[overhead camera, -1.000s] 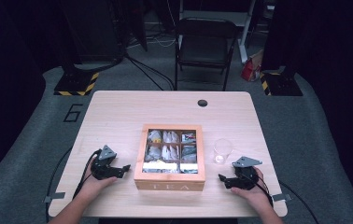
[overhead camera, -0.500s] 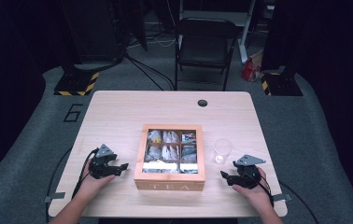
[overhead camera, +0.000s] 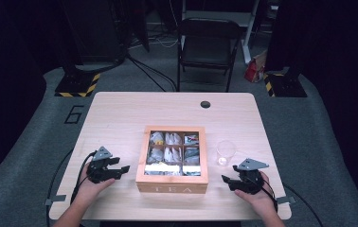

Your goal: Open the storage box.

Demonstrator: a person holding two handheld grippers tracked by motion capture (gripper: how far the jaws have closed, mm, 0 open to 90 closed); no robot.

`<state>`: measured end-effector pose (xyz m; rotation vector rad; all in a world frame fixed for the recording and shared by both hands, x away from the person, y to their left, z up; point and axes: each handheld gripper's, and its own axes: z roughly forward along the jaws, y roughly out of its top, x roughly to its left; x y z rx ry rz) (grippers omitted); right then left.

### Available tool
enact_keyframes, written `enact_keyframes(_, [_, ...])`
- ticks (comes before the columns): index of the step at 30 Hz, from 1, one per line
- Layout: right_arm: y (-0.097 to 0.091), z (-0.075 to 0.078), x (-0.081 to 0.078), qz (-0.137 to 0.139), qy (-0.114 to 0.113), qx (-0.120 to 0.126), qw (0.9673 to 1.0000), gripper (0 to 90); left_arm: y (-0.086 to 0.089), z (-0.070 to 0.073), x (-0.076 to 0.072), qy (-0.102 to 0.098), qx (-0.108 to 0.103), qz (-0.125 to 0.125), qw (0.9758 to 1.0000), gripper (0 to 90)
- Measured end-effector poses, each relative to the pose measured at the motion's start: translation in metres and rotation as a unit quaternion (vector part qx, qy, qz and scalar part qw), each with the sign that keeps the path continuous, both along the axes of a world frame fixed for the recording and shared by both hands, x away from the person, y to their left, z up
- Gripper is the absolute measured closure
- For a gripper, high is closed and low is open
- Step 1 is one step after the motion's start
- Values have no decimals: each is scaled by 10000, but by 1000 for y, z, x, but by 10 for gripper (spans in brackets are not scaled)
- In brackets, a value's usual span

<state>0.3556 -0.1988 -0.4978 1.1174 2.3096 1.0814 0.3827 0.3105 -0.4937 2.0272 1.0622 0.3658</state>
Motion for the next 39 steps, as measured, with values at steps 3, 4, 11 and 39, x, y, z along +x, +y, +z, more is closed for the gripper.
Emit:
enact_keyframes(3, [1, 5, -5, 35, 8, 46, 10000, 358, 2, 5, -4, 35, -51, 27, 10000, 380])
enact_keyframes(4, [2, 6, -7, 55, 4, 67, 10000, 359, 2, 6, -5, 35, -43, 29, 10000, 380])
enact_keyframes(11, [8, 16, -14, 199, -27, 236, 9995, 363, -1, 15, -13, 43, -9, -73, 10000, 381])
enact_keyframes(39, [30, 45, -34, 733, 60, 533, 9959, 470, -15, 38, -50, -155, -60, -553, 9983, 463])
